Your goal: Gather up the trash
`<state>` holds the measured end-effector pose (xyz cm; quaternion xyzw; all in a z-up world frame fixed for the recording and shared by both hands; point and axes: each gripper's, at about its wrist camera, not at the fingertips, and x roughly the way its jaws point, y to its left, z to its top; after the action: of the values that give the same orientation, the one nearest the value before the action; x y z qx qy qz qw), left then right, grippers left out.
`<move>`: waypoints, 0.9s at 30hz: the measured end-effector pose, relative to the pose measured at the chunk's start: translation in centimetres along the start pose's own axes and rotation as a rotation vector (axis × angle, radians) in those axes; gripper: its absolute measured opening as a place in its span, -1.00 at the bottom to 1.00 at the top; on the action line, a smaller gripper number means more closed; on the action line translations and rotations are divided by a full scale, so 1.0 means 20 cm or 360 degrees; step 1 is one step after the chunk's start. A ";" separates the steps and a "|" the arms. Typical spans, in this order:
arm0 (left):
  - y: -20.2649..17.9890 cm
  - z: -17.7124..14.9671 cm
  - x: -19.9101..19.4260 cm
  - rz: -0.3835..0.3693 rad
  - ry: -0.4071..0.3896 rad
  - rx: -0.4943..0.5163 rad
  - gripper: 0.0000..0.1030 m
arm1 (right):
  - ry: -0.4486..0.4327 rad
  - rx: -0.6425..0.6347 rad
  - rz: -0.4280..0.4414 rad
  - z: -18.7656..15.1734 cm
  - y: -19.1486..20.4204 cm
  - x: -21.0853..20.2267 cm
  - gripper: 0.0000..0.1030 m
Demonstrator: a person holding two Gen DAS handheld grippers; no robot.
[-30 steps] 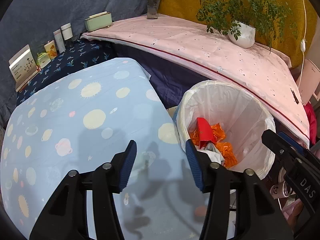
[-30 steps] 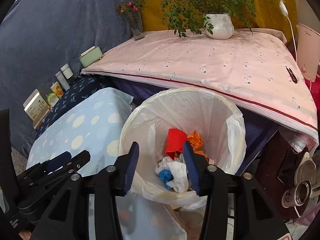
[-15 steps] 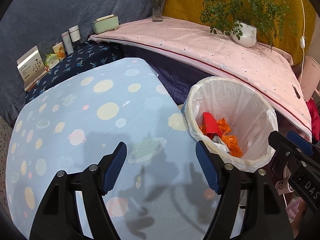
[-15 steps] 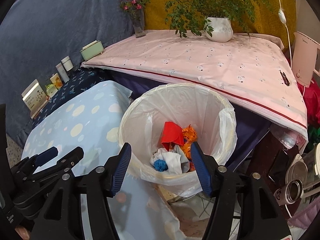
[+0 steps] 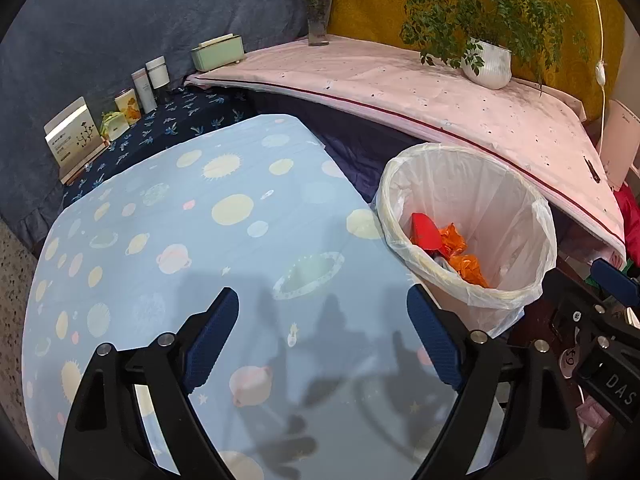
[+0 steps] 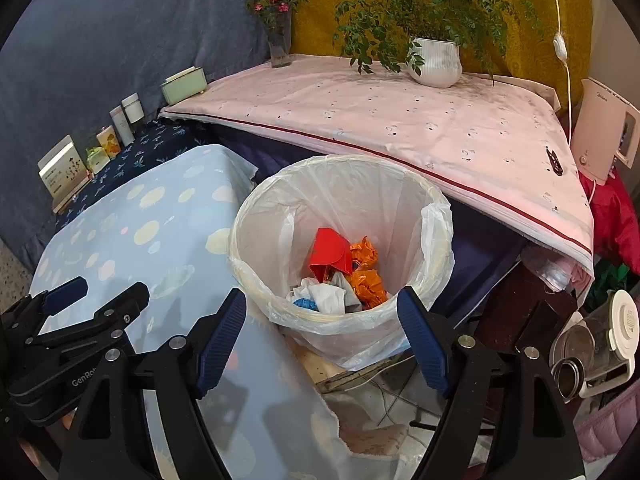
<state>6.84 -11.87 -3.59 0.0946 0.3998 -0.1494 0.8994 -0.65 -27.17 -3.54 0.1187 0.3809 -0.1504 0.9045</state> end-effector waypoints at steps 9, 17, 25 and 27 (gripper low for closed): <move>0.02 -0.04 -0.01 0.0050 0.0014 -0.0026 0.75 | -0.0009 -0.0056 -0.0038 -0.04 0.01 -0.03 0.65; 0.03 -0.07 -0.01 0.0081 0.0031 -0.0035 0.78 | 0.0024 -0.0059 -0.0040 -0.07 0.02 -0.01 0.88; 0.02 -0.09 -0.01 0.0115 0.0041 -0.0034 0.82 | 0.0036 -0.0111 -0.0054 -0.09 0.04 -0.01 0.88; 0.02 -0.10 -0.01 0.0128 0.0045 -0.0038 0.82 | 0.0037 -0.0116 -0.0054 -0.10 0.05 0.00 0.88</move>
<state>5.51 -10.81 -4.65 0.1020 0.4099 -0.1069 0.9001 -1.67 -25.59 -4.75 0.0810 0.3986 -0.1502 0.9011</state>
